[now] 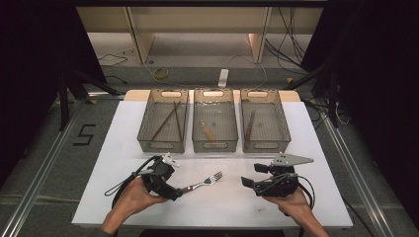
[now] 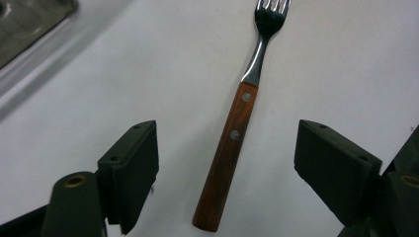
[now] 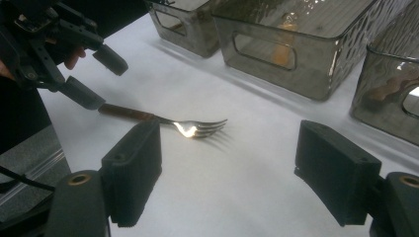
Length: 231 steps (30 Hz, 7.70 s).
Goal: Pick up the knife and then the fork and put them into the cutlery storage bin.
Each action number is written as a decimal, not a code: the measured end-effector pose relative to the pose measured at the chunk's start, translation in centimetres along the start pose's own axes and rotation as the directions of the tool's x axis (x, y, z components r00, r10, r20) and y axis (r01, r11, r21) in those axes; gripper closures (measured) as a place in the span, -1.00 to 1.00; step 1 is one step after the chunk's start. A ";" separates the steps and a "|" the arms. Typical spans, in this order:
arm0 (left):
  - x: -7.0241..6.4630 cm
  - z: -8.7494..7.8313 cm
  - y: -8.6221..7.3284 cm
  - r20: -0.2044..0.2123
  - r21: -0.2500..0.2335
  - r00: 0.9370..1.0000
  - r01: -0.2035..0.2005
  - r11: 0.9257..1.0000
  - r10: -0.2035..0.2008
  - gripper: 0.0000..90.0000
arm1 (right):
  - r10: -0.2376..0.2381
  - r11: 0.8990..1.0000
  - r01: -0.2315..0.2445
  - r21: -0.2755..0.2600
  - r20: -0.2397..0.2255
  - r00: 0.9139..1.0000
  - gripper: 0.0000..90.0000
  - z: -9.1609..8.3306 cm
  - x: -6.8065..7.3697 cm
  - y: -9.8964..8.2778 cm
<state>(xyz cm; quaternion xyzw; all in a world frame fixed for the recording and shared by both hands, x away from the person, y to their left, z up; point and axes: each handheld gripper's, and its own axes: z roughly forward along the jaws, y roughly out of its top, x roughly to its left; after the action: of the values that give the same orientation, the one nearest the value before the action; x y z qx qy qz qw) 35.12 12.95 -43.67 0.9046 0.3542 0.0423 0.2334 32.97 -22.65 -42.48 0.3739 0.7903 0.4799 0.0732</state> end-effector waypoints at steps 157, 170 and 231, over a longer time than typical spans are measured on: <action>-6.3 -0.7 4.2 0.029 -0.309 0.991 -0.116 0.944 0.131 0.68 | 0.222 0.974 -0.225 0.010 -0.218 0.950 0.54 7.0 3.1 2.9; -6.2 -0.4 4.1 0.055 -0.325 0.989 -0.110 0.939 0.135 0.63 | 0.299 0.952 -0.303 0.032 -0.297 0.907 0.78 6.6 2.7 3.2; -0.3 -4.3 -2.2 0.038 -0.497 0.997 0.075 0.865 -0.065 -0.62 | 0.363 0.923 -0.373 0.093 0.109 0.926 0.79 0.4 -12.6 14.9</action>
<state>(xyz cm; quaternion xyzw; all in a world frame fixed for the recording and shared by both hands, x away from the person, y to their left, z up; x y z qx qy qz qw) 32.49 15.80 -40.78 0.8009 0.3615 0.1145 0.4634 49.85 -26.78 -33.62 0.5402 0.7277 0.4227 -0.0038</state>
